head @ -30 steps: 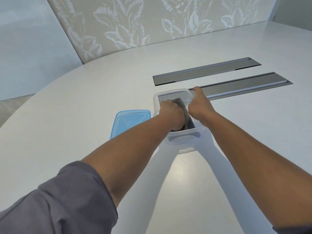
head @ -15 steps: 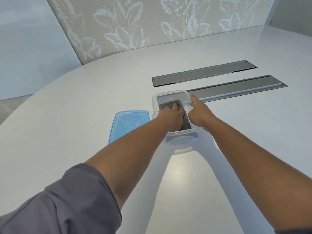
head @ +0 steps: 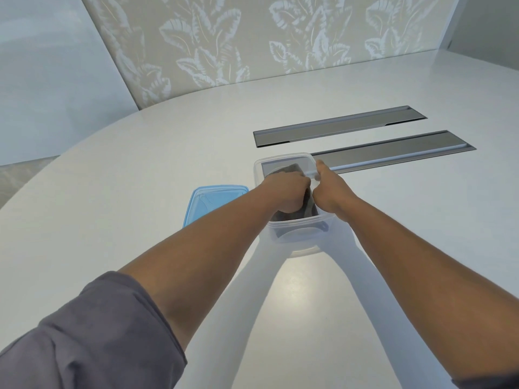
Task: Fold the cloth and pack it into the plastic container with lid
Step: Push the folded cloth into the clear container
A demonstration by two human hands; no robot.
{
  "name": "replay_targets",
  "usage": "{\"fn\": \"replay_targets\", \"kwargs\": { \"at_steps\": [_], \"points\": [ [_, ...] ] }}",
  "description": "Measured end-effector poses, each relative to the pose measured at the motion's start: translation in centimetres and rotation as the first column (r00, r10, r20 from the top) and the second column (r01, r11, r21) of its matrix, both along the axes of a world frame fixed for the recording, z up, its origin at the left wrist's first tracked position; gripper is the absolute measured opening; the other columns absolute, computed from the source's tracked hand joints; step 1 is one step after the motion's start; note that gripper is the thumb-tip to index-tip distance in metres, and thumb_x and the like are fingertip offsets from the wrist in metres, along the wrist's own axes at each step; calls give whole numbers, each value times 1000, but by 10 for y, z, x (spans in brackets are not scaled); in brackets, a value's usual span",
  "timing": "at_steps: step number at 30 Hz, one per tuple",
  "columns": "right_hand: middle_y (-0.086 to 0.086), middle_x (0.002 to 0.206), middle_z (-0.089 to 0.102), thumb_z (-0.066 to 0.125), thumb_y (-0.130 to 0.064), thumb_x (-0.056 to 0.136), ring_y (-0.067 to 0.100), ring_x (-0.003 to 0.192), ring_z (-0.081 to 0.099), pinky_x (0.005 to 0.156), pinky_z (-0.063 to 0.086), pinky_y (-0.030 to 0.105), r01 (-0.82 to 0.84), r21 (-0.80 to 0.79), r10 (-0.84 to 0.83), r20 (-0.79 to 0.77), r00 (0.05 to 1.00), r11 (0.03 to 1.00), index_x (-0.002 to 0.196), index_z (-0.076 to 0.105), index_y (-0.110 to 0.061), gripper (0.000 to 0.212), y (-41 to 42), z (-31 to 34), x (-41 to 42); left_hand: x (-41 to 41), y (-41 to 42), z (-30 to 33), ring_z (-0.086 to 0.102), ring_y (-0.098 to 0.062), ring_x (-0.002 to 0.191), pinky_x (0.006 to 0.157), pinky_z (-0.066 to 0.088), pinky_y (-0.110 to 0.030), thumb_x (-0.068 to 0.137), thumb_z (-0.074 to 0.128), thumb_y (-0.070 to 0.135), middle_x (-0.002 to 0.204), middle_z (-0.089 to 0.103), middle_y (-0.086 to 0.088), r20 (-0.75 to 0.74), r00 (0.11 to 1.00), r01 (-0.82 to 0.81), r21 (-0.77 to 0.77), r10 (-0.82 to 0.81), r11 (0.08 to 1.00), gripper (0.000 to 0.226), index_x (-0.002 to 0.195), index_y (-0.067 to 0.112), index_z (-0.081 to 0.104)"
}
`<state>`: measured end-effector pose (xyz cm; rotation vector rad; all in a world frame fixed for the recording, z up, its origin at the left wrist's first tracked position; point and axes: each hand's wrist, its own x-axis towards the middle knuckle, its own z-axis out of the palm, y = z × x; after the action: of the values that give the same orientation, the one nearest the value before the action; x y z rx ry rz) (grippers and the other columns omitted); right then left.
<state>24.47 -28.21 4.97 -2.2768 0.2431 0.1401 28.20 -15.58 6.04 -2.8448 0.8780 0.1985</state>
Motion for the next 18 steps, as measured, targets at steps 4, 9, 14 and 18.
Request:
{"fn": "replay_targets", "kwargs": {
  "at_steps": [4,9,14,18],
  "points": [
    [9,160,41,38,-14,108,26,120,52,84,46,24,44,63,-44,0,999,997,164,13,-25,62,-1,-2,2,1,1,-4,51,-31,134,101,48,-52,102,28,44,147,54,-3,-94,995,-36,-138,23,990,53,152,33,38],
    [9,161,40,45,0,99,32,138,47,104,43,38,26,28,-26,2,1000,999,164,10,-28,79,0,-3,2,1,4,-32,1,-42,158,122,16,-64,96,7,70,174,-1,3,-216,970,-98,64,110,993,73,163,41,8],
    [9,158,44,51,-4,97,32,133,51,106,47,44,14,39,-15,19,1000,999,162,17,-29,78,-1,-6,4,-9,-2,-27,-12,-40,157,125,5,-60,108,22,55,172,-17,3,-294,945,-130,72,145,989,62,164,38,0],
    [9,158,44,51,-2,96,32,134,50,105,47,43,13,44,-14,20,1000,999,162,16,-28,79,-2,-6,5,-7,-2,-29,-16,-37,157,126,2,-58,107,22,57,171,-21,5,-327,933,-134,64,148,989,64,164,38,-2]
  ]
}}
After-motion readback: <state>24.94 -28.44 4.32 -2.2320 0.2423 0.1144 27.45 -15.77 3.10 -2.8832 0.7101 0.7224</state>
